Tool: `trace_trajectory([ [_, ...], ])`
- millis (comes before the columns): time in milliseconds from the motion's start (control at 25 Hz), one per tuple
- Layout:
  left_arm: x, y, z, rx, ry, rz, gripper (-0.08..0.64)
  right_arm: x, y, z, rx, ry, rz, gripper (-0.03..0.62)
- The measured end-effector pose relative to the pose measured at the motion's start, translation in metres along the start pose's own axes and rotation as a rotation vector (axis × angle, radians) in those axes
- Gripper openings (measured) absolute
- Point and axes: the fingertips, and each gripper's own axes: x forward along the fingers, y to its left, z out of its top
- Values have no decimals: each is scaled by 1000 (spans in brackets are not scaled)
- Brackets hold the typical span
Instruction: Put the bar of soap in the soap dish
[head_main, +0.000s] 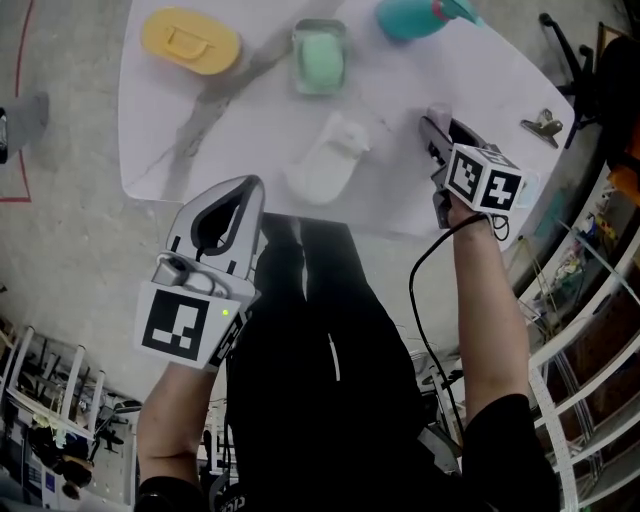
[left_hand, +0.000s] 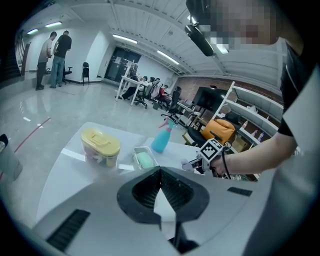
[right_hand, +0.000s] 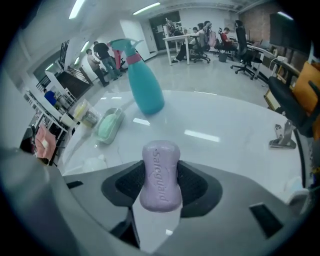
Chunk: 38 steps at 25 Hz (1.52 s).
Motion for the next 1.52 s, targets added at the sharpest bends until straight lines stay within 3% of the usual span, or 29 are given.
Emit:
trace_trajectory([
  [400,-27,-13,-5,40,-4,-11,11,-61,55,-11,148,-95,144,210],
  [840,-69,2,-24,26,-16,18,11,-58,167,-63,310,-13,359,210],
  [1040,-78,7,-30,-2,-27,34,11,-45,179,-62,354,15,369,210],
  [1520,-74,20,-38,-36,-42,35,11,-20,172,-68,461,66,295,212],
])
